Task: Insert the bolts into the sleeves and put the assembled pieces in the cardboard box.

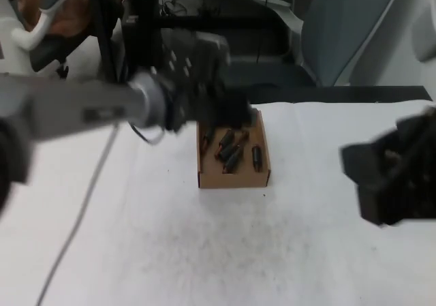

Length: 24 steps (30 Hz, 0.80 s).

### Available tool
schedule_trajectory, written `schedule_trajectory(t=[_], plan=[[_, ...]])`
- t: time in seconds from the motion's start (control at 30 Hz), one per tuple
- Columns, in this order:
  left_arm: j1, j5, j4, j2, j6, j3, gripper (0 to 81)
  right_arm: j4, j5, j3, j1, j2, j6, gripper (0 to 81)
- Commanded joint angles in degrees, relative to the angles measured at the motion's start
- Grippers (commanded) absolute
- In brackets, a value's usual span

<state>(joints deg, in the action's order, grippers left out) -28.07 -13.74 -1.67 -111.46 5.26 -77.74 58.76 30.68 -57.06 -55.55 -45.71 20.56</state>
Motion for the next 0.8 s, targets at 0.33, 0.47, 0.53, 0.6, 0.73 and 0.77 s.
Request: schedule_trajectory(t=[0.33,0.47,0.53,0.6,0.73,0.77], plan=[[7.71,-0.26,-0.70,40.66,-5.26,19.64,1.0,-5.61,16.37,15.35,-3.28,24.18,-6.05,0.1],[12.51,6.31,-0.70,55.16,-5.74,29.56,1.0,-17.94,20.80,21.92,-2.65,24.96,-18.71,0.4],[15.81,6.84,-0.70,62.15,-5.74,34.21,1.0,-24.33,21.05,24.91,-1.40,24.84,-21.13,0.4],[18.75,6.84,-1.04,67.67,-5.74,37.91,1.3,-27.85,21.58,26.83,0.97,24.84,-21.12,0.4],[24.03,6.71,-2.74,77.04,-5.74,44.29,1.7,-28.22,17.71,28.62,9.13,24.84,-23.11,0.4],[25.12,6.71,-2.97,78.56,-5.74,45.75,1.7,-28.42,15.16,28.69,11.83,24.84,-23.24,0.4]])
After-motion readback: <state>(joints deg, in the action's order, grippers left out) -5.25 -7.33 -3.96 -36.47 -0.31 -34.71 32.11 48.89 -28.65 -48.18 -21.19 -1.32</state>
